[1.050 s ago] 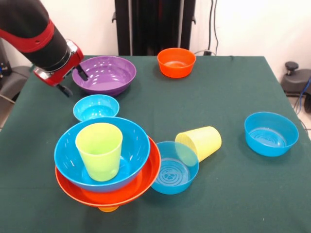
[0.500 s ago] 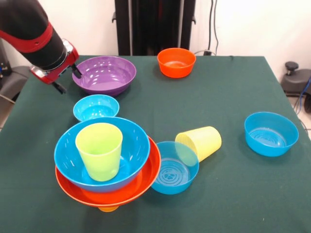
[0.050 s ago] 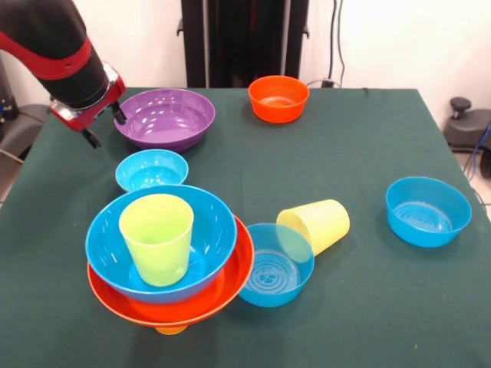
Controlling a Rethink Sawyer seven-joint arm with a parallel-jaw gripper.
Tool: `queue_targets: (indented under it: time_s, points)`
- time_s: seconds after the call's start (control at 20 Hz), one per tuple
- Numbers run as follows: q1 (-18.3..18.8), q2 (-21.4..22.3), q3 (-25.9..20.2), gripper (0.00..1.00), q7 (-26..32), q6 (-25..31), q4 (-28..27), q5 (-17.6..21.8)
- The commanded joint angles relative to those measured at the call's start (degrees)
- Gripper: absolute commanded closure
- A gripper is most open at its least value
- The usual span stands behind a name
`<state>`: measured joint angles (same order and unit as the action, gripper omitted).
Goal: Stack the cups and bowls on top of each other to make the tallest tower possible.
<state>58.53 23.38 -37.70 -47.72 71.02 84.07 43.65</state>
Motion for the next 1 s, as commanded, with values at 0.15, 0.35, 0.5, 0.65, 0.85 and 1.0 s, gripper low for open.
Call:
queue_targets:
  time_s: [0.15,0.35,0.5,0.65,0.85,1.0]
  points:
    - [-1.8,-1.98,4.17,0.0,2.4,-8.05,3.25,6.11]
    - [-1.73,-3.14,4.76,0.0,1.01,-11.48,3.3,6.8]
    - [-1.5,-3.95,5.22,0.0,0.69,-13.08,3.2,6.78]
    - [-1.51,-4.2,5.53,0.0,0.45,-13.58,3.04,6.34]
    - [-2.0,-4.57,6.53,0.0,0.4,-12.88,2.57,5.77]
    - [-2.75,-3.85,7.07,0.0,-0.84,-11.86,3.37,4.65]
